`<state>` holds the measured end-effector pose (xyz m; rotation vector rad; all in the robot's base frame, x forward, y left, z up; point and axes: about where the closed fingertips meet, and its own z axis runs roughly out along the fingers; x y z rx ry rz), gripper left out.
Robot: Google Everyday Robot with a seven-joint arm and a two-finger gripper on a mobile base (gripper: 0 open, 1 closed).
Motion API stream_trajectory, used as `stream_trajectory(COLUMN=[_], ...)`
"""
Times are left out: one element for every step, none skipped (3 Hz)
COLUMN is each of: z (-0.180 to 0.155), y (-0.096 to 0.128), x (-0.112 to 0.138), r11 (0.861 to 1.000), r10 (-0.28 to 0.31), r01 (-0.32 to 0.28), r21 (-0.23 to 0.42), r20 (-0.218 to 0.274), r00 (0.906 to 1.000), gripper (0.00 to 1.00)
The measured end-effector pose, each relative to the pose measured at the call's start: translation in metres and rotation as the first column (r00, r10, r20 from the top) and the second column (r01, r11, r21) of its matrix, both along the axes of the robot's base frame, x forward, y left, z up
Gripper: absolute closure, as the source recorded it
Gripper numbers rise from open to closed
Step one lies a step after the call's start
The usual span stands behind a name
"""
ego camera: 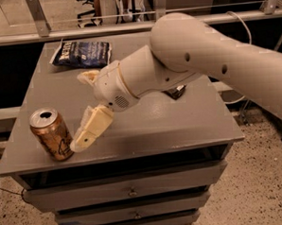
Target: Knock orange can over
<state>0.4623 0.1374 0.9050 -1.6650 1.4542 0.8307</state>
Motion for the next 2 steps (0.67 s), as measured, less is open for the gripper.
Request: stream_trajectory(z=[-0.015, -0.026], y=[0.022, 0.048], x=[-0.002, -0.007], r11=[0.998, 0.992], r10=[0.026, 0.061], r01=[-0.025, -0.057], r21=[0.051, 0.112], r20=[-0.012, -0.032], r00=[0.9996, 0.9976], gripper=[0.0, 0.0])
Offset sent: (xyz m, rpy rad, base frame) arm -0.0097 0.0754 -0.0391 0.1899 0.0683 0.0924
